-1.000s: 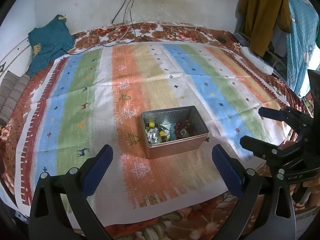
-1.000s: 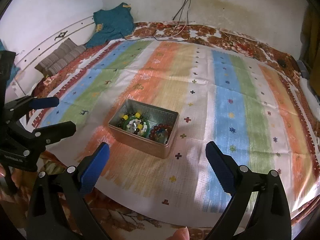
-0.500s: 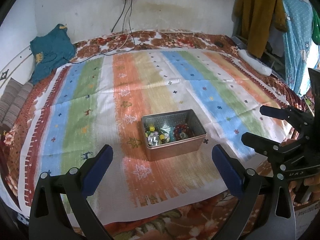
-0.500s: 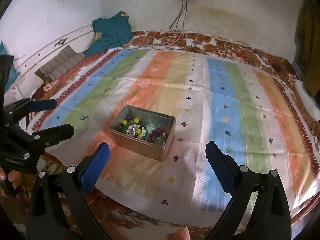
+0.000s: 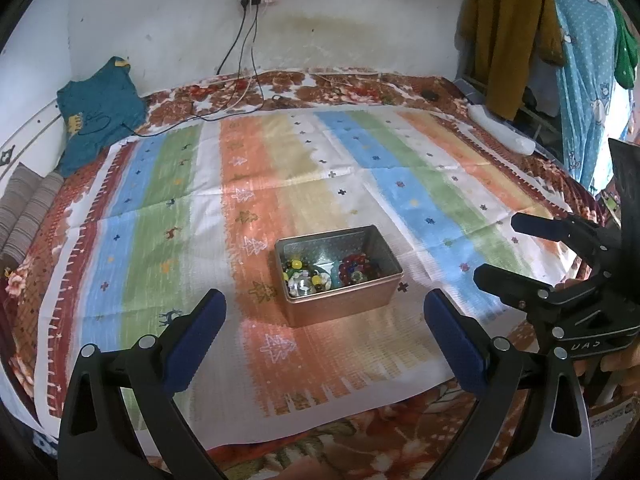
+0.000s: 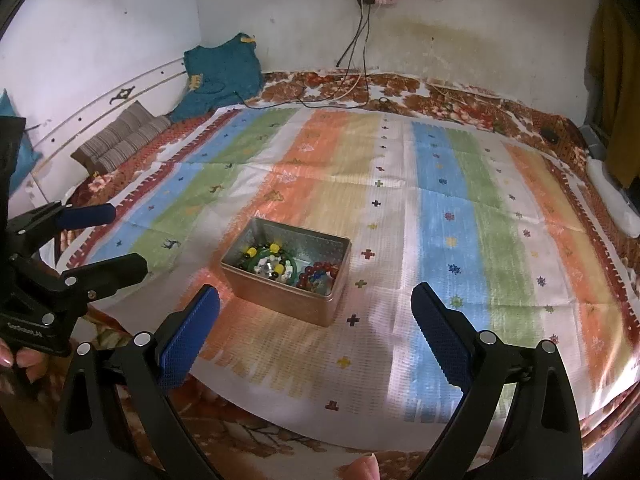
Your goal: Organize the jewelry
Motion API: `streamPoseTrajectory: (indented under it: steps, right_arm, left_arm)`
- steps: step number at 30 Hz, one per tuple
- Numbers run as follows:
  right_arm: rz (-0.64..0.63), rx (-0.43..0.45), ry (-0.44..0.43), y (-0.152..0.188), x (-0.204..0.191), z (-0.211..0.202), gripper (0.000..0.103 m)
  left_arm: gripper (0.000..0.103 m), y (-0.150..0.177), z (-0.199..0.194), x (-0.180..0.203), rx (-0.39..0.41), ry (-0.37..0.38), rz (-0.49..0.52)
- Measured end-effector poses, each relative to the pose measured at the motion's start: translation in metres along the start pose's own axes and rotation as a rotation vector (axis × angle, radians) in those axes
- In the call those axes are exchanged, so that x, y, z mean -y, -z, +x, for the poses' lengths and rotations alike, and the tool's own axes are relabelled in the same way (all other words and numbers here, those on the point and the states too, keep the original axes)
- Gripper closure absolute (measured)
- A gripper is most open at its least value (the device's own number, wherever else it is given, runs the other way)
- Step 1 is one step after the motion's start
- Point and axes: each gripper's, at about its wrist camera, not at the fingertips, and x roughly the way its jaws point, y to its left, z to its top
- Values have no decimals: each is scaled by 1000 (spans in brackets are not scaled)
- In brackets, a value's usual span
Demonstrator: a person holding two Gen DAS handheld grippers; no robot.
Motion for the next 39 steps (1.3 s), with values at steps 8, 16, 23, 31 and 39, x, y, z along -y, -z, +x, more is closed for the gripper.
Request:
streamPoseTrajectory:
  steps: [8,16,23,31,39]
  right_arm:
    - [-1,12,-3,-1,-2,-1,6]
    - [-3,46,-24,-1,-3,-7,6]
    - [-1,65,-34,2,-4,-11,6]
    - [-18,75,-28,6,-8,-14,6]
    - [-21,79,-24,6,-9,-14,6]
  left_arm:
    - [6,-2,-1,1,5,-1,6]
    - [6,-1,-4,0,17,-2,14]
    - [6,-1,-7,1,34,-2,25]
    - [6,0,-10,-2,48,19,9]
    - [6,2,-11,-2,63,19,9]
